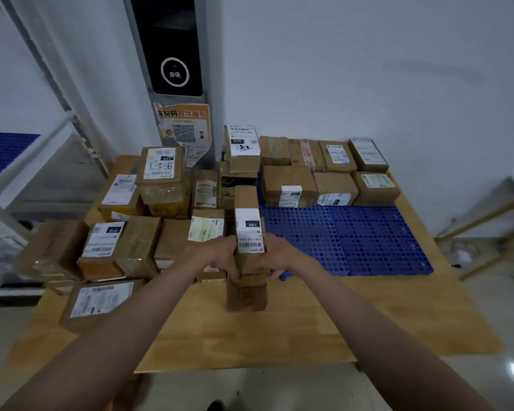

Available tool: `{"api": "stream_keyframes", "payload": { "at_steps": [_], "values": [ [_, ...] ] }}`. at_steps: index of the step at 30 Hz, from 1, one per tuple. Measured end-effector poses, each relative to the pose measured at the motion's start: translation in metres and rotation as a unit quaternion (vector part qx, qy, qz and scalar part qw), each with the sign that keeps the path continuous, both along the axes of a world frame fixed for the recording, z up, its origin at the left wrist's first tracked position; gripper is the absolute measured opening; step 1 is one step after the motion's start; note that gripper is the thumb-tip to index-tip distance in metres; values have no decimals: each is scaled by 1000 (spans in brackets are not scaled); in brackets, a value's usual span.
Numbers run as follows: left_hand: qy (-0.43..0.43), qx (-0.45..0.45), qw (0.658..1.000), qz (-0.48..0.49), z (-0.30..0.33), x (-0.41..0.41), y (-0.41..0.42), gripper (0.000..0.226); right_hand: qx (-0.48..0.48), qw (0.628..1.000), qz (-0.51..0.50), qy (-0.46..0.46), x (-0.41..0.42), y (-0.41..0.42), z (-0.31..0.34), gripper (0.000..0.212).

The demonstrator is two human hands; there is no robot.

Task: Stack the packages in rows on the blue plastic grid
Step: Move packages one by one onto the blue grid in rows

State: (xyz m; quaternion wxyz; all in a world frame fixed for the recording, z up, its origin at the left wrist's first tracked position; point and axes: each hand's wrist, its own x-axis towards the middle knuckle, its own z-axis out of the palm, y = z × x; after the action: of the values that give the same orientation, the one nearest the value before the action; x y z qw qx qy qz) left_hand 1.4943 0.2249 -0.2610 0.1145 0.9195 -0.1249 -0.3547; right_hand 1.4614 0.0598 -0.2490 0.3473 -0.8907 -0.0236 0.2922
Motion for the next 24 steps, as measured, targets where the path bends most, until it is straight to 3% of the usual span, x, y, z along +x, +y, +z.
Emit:
{"api": "stream_keyframes", "payload": {
  "at_steps": [2, 6, 11, 14, 16, 24],
  "values": [
    [13, -14, 1000, -7, -4, 3, -2, 97, 19, 1000, -13, -4, -1, 2, 0, 65],
    [3, -45, 999, -25, -6, 5, -3, 97, 39, 998, -10, -49, -4, 1, 0, 33],
    [7, -94, 994, -59, 3, 4, -10, 93, 32, 998, -48, -9, -11, -16, 10, 43],
    [13, -117, 988, -104, 12, -2, -29, 94, 31, 996, -75, 25, -23, -40, 16, 63],
    [8, -124, 982, -139, 16, -7, -47, 99, 44, 996, -73, 25, -35, -59, 19, 53],
    [-8, -135, 964, -230, 8, -16, -136, 101, 50, 990, -134, 7, -81, -134, 22, 53]
  ]
}}
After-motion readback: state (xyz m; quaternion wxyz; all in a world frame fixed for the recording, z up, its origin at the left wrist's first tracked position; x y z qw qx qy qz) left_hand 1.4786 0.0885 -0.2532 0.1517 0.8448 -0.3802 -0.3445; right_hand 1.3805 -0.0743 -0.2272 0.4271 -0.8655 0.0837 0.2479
